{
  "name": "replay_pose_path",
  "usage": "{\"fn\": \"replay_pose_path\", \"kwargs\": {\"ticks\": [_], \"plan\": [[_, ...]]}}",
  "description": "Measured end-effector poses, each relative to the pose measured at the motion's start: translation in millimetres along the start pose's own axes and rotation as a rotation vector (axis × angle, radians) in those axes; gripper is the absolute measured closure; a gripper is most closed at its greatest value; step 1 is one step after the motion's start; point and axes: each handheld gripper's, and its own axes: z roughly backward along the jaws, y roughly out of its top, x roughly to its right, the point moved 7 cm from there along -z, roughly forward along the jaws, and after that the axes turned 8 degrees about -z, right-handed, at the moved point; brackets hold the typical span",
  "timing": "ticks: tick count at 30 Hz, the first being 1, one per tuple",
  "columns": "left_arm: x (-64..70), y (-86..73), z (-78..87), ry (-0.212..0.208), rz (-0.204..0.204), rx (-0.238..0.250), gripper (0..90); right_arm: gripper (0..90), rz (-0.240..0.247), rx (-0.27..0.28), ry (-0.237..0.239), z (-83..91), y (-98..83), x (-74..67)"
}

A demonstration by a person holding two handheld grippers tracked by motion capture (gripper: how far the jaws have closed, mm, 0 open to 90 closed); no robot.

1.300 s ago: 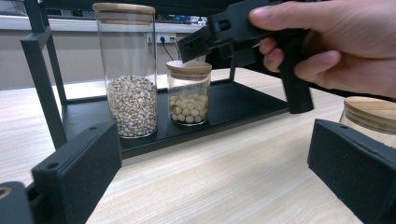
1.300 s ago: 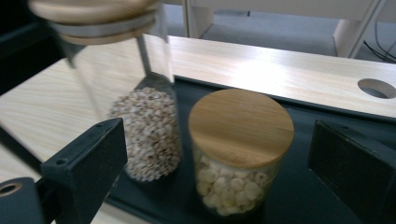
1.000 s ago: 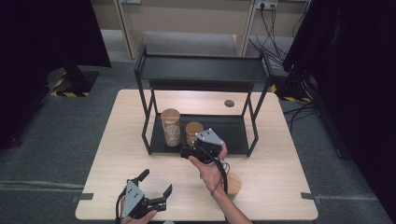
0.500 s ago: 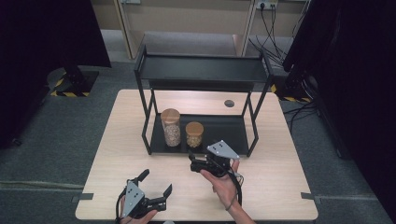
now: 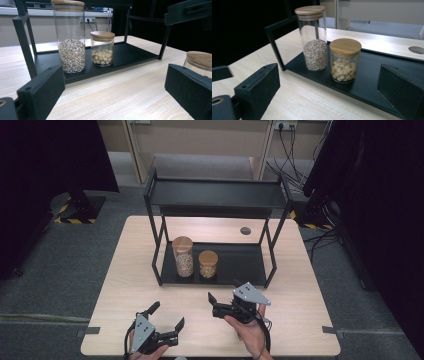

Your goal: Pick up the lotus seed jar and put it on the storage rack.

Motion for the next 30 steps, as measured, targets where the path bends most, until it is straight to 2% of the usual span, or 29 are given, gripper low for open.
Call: {"fn": "replay_pose_path", "kwargs": {"ticks": [11, 20, 30], "plan": [[0.1, 0.3, 0.5, 0.001, 0.000, 0.002, 2.4, 5.0, 0.005, 0.010, 0.039, 27.5, -9.4, 1.0], [0.4, 0.4, 0.6, 0.002, 0.000, 0.004, 2.3, 5.0, 0.022, 0.018, 0.041, 42.6, -21.4, 6.2], [0.4, 0.1, 0.6, 0.005, -0.001, 0.001, 2.3, 4.9, 0.018, 0.026, 0.044, 56.6, -36.7, 14.8]]}}
